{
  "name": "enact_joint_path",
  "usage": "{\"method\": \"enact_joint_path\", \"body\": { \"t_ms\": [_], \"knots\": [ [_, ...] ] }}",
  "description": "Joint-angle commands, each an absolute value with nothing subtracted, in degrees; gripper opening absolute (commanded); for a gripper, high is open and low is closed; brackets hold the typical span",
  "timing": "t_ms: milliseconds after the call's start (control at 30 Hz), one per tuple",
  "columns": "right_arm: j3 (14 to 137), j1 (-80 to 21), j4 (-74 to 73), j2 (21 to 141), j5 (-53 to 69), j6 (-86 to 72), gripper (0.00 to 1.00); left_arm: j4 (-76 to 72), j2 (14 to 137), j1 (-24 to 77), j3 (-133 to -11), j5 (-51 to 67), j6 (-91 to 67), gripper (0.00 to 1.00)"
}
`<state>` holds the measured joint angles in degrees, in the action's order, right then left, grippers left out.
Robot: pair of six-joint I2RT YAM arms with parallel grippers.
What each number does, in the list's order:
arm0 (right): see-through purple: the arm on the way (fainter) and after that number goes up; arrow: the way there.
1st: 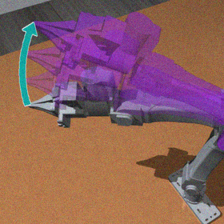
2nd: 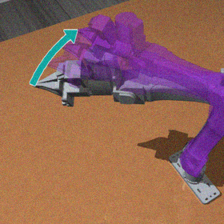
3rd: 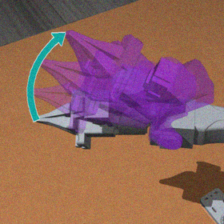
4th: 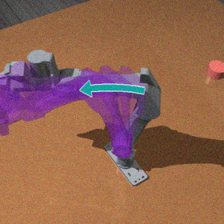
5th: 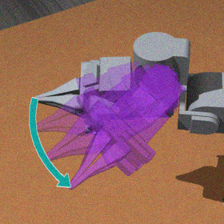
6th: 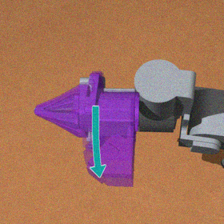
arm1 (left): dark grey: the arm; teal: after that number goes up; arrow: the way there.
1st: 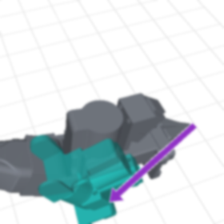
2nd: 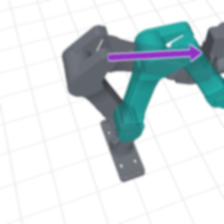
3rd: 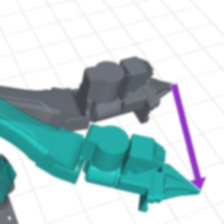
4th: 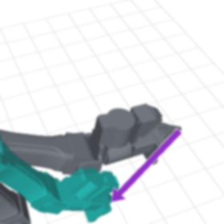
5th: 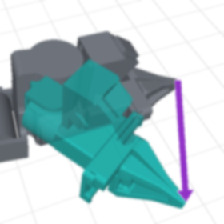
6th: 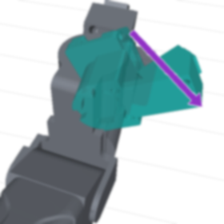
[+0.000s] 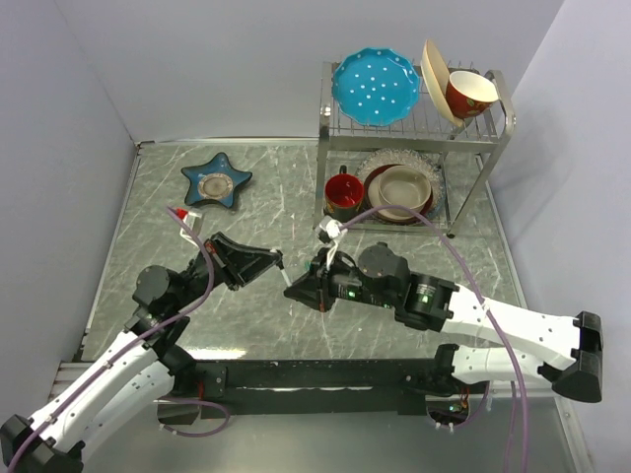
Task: Insert the pens into the pen caps
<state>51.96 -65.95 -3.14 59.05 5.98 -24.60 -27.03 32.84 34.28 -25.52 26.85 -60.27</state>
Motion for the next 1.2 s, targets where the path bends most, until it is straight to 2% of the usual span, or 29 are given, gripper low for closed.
{"method": "enact_joint_path", "body": {
  "t_ms": [0, 133, 400, 800, 867, 900, 967, 1000, 1033, 1067, 1167],
  "knots": [
    [63.9, -58.6, 11.4, 60.8, -1.6, -21.7, 0.00, -18.4, 34.3, 39.6, -22.2, 34.0, -59.4, 0.01],
    [68.3, -55.1, 11.0, 65.0, -0.5, -22.2, 0.00, -24.5, 36.4, 40.8, -18.8, 35.4, -62.0, 0.01],
    [76.2, -52.6, 8.6, 72.3, -0.9, -17.9, 0.00, -26.5, 40.7, 45.8, -16.2, 31.5, -62.8, 0.01],
    [69.0, -52.6, 7.7, 73.2, -0.2, -18.5, 0.00, -20.0, 41.8, 46.5, -19.9, 22.6, -61.3, 0.01],
    [66.8, -52.5, 7.6, 71.5, 1.8, -20.5, 0.07, -14.6, 41.3, 46.5, -23.7, 16.4, -59.1, 0.01],
    [64.4, -52.6, 6.8, 70.9, 2.4, -21.1, 0.21, -12.2, 41.4, 46.4, -25.6, 14.3, -57.7, 0.01],
    [61.0, -52.6, 6.0, 67.7, 4.3, -22.5, 0.32, -4.7, 42.7, 46.2, -31.9, 8.5, -52.9, 0.01],
    [57.1, -52.6, 5.0, 66.3, 4.9, -22.8, 0.42, -2.6, 43.4, 46.1, -34.1, 7.0, -51.6, 0.01],
    [54.7, -52.6, 4.6, 64.4, 5.2, -23.2, 0.46, -0.4, 44.2, 45.7, -36.2, 6.0, -48.5, 0.01],
    [50.0, -52.6, 4.0, 60.5, 6.2, -24.0, 0.54, 3.3, 45.9, 45.5, -40.0, 4.0, -47.0, 0.01],
    [41.4, -52.7, 2.9, 50.5, 8.0, -26.3, 0.65, 8.9, 49.6, 43.7, -45.2, 0.2, -42.3, 0.01]
  ]
}}
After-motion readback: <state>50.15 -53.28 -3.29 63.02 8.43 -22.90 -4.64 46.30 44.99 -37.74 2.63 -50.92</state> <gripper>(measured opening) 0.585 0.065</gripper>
